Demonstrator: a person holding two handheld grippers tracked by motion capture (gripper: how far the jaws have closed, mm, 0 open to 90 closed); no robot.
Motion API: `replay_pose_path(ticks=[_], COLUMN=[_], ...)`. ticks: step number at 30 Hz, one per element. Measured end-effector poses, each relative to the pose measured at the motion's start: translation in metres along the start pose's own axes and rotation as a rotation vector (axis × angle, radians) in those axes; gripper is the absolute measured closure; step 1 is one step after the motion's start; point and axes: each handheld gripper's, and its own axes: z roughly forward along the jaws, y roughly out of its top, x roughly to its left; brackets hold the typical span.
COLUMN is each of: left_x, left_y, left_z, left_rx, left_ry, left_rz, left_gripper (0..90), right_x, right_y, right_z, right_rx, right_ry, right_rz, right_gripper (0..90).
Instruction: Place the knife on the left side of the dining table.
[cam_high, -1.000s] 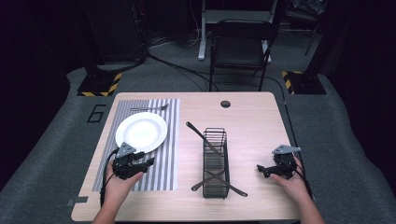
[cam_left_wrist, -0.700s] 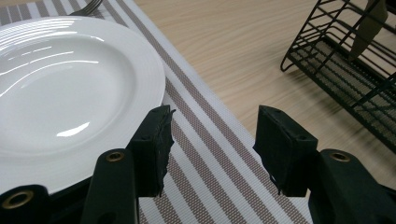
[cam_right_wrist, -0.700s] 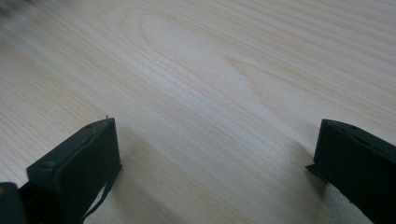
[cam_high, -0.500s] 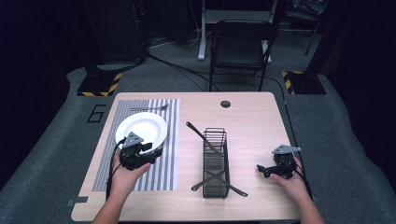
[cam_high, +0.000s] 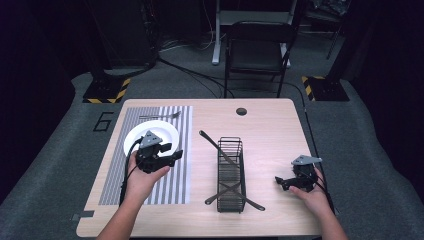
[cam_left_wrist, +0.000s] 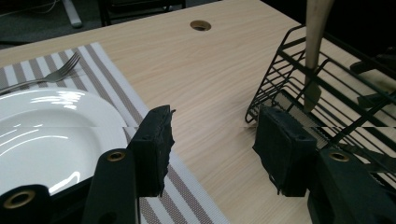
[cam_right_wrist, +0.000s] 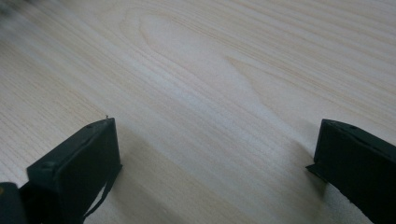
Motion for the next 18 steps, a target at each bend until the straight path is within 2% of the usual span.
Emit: replay_pose_path(ticks=[6, 10, 18], left_x=[-0.008, -0.015, -0.025], left_y=[0.016, 0.024, 0.039], left_z=[-0.001, 0.000, 0.004], left_rx=[-0.027, -0.050, -0.063], left_ry=[-0.028, -0.033, -0.050], left_rz=[-0.010, -0.001, 0.024], left_gripper=[49.6, 50.6, 51.0], right_x=[0.000, 0.000, 0.000], right_y=[0.000, 0.000, 0.000], right_z=[0.000, 0.000, 0.000], right_rx=[0.000, 0.001, 0.000], right_ry=[0.000, 0.001, 0.000], right_rz=[0.000, -0.001, 0.000], right_gripper=[0.0, 0.0, 0.0])
